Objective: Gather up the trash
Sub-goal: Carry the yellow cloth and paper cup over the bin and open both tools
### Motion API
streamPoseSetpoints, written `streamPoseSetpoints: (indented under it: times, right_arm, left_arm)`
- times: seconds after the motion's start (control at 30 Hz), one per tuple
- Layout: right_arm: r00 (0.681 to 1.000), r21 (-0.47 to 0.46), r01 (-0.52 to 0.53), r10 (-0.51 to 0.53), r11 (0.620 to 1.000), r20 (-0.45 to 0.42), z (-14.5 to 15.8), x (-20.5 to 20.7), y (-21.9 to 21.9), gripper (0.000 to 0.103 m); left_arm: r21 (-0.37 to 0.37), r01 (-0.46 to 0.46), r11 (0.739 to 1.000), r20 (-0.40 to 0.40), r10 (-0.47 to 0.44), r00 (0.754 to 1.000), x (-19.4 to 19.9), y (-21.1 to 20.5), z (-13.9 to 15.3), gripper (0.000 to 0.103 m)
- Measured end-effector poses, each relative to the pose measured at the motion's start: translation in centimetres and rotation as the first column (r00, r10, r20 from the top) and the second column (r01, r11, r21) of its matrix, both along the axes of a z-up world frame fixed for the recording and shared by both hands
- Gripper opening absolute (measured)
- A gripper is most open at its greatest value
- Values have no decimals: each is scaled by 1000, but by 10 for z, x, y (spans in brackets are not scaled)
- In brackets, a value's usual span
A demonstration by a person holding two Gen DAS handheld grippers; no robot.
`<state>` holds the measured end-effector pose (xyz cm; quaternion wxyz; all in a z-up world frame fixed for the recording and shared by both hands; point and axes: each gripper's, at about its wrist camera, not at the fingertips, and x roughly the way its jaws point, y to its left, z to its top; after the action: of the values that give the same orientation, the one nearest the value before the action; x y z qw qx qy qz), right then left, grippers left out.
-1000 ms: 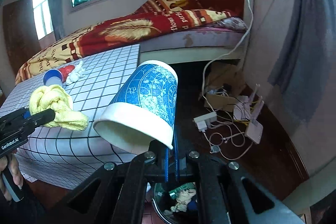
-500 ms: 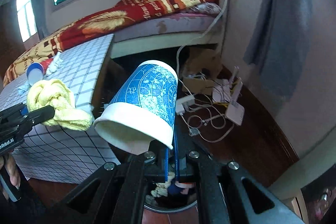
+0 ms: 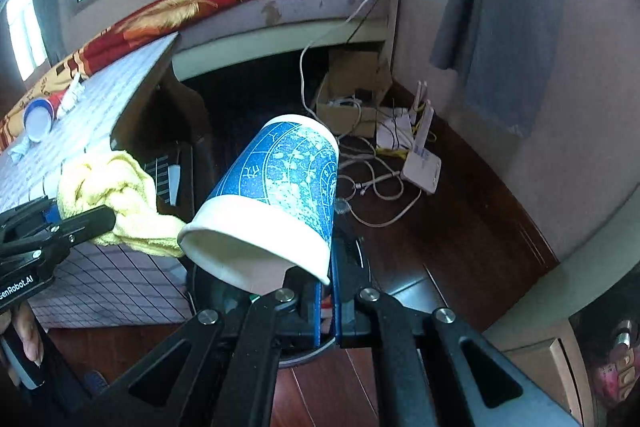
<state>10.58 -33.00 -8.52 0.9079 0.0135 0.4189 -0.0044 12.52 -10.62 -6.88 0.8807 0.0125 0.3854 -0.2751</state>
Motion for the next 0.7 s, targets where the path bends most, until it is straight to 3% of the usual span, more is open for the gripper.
streamPoseSetpoints:
  times: [0.6, 0.67, 0.7]
  right_arm:
    - [981, 7, -74, 74, 997, -178, -77, 29, 2, 4]
    - [971, -3, -90, 87, 996, -224, -91, 34, 4, 4]
    - [967, -33, -96, 86, 995, -239, -99, 38, 5, 6]
  left_arm:
    - [24, -5, 1000, -121, 8, 993, 22, -22, -63, 38]
    - [32, -11, 999, -145, 15, 989, 25, -25, -72, 49]
    - [61, -38, 997, -147, 47, 988, 27, -26, -77, 64]
